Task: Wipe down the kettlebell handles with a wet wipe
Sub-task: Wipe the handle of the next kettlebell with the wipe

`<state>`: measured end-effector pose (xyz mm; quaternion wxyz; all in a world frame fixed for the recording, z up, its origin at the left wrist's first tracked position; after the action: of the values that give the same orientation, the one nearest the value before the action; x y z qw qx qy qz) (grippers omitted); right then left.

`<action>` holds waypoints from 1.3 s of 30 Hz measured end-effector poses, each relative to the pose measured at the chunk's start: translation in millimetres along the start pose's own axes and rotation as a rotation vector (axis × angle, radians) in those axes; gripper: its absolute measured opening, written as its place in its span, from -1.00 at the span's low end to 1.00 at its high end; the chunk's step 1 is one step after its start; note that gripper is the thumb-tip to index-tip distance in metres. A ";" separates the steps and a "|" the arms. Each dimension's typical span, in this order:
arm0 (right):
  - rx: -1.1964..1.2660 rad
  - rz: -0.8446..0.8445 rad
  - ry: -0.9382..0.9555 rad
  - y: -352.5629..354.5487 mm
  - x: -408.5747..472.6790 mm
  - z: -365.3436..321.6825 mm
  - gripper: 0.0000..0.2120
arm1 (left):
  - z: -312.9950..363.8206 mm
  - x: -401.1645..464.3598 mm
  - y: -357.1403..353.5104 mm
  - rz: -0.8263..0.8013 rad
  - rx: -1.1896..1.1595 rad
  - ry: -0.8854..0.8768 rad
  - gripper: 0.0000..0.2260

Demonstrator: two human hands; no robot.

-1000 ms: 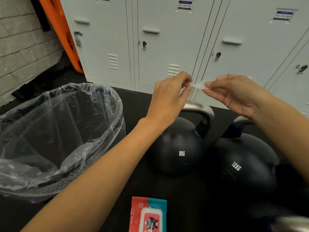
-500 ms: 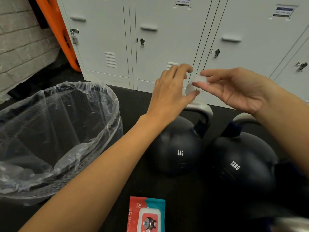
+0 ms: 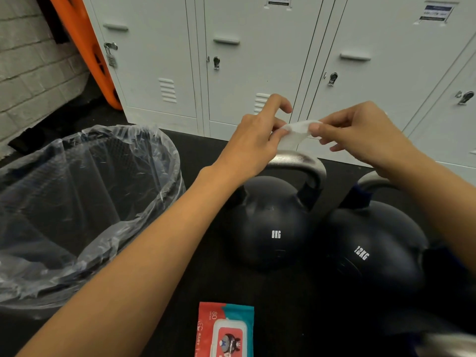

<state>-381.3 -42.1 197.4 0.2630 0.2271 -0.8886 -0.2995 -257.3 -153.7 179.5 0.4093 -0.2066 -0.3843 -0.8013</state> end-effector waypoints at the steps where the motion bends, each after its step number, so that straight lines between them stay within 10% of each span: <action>1: 0.017 -0.008 0.004 -1.0 2.1 3.0 -0.79 | -0.2 -0.2 -0.2 -0.018 0.004 0.001 -0.79; 14: -0.190 -0.485 0.072 -5.0 -10.7 19.5 -0.78 | 9.3 -18.3 -12.3 -0.272 0.177 -0.199 -0.74; 19: -0.123 -0.251 0.143 -3.7 -13.1 2.7 -0.75 | 10.5 -27.2 -10.6 -0.231 0.198 -0.153 -0.60; 29: -0.155 -0.249 0.208 -29.8 -23.6 17.1 -0.71 | -35.6 -74.0 12.9 0.149 -0.063 0.179 -0.56; 39: -0.200 -0.289 0.348 -64.1 -32.4 -17.8 -0.67 | -81.3 -136.8 -6.8 0.143 0.091 0.500 -0.21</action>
<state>-330.2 -77.3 157.0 0.3876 0.3726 -0.7542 -0.3769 -184.9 -147.0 37.9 0.5559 -0.0100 -0.2911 -0.7786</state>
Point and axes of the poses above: each hand's wrist, its own x-axis towards the middle knuckle, its own y-axis out of the back of the hand, z = x × y, the point moved 6 cm from there along x, towards the middle knuckle, and after that the axes turned 14 degrees about z, right-handed, at the moved point
